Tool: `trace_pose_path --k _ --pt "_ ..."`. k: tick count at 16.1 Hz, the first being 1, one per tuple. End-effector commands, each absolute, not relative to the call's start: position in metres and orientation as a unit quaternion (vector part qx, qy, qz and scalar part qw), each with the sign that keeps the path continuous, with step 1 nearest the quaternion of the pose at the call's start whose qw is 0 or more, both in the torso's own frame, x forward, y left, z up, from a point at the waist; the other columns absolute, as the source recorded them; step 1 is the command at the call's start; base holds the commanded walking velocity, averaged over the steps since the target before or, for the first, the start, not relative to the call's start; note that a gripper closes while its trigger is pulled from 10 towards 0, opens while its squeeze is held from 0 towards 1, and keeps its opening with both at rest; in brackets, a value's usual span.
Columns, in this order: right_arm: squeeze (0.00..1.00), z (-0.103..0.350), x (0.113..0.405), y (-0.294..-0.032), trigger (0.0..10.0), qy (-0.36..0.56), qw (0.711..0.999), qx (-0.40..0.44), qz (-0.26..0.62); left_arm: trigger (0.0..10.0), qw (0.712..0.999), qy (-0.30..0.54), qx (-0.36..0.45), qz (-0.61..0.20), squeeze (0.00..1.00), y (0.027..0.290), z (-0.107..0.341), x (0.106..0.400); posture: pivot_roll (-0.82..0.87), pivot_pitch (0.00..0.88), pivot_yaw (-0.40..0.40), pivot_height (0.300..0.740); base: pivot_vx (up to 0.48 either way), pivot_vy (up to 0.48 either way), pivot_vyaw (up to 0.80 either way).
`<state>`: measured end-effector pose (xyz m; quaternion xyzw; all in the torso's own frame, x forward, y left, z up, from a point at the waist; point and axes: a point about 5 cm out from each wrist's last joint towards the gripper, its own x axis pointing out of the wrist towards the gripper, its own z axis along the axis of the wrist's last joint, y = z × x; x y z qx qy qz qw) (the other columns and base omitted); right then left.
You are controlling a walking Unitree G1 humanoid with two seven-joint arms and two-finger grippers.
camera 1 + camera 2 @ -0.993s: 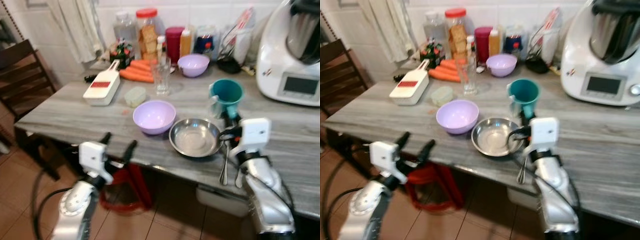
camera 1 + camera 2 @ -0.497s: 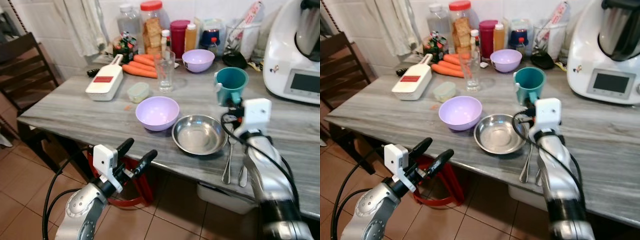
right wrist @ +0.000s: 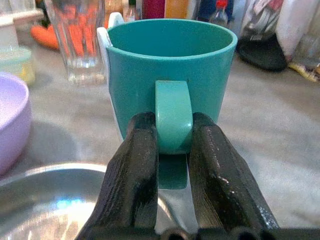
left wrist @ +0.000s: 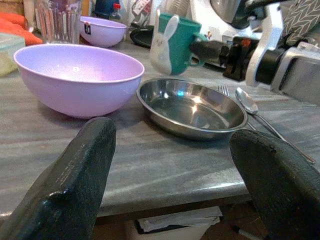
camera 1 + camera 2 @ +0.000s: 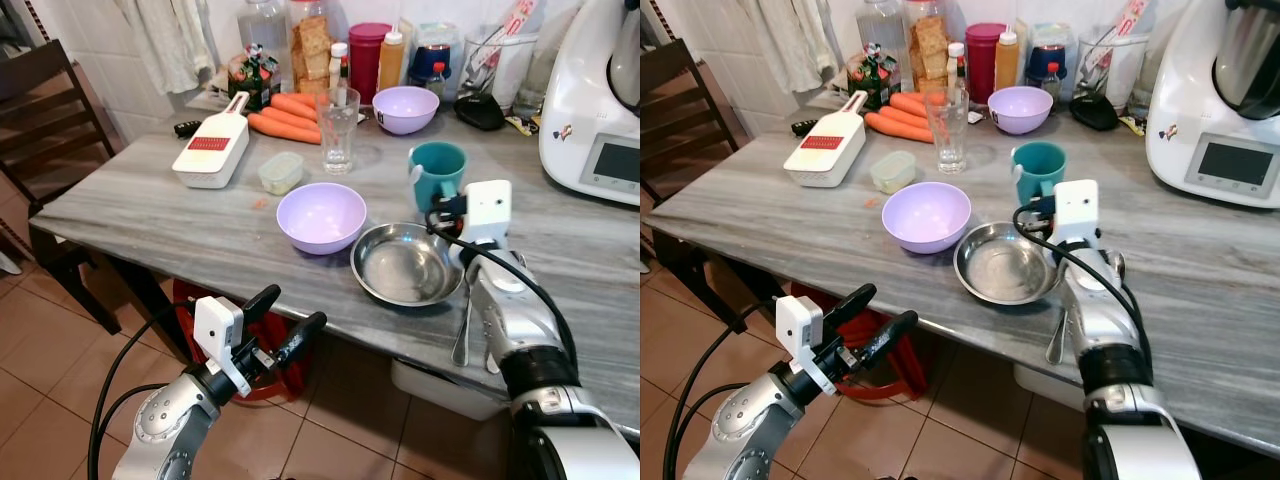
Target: Setting the table
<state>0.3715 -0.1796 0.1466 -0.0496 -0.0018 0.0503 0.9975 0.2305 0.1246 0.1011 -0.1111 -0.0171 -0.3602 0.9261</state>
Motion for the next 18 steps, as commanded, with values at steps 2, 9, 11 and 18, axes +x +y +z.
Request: trace_pose_path --k 2,9,11,18 --pt "0.0 0.148 0.376 -0.174 10.0 0.0 0.997 -0.06 0.055 10.0 0.926 -0.022 -0.106 -0.362 0.0 0.125 0.106 0.229 0.01 0.08 0.049 0.74 0.0 0.0 0.0" --pt "0.35 0.14 0.378 -0.188 10.0 0.013 0.996 -0.078 0.03 10.0 0.92 -0.016 -0.108 -0.377 0.0 0.124 0.106 0.229 0.0 0.069 0.061 0.74 0.0 0.0 0.0" --pt "0.76 0.14 0.377 -0.194 10.0 0.007 0.996 -0.086 0.016 10.0 0.919 -0.016 -0.105 -0.379 0.0 0.123 0.106 0.232 0.0 0.061 0.072 0.74 0.0 0.0 0.0" --pt "1.0 0.144 0.378 -0.197 10.0 -0.014 0.997 -0.078 0.006 10.0 0.916 -0.015 -0.1 -0.388 0.0 0.121 0.107 0.235 0.0 0.048 0.082 0.74 0.0 0.0 0.0"
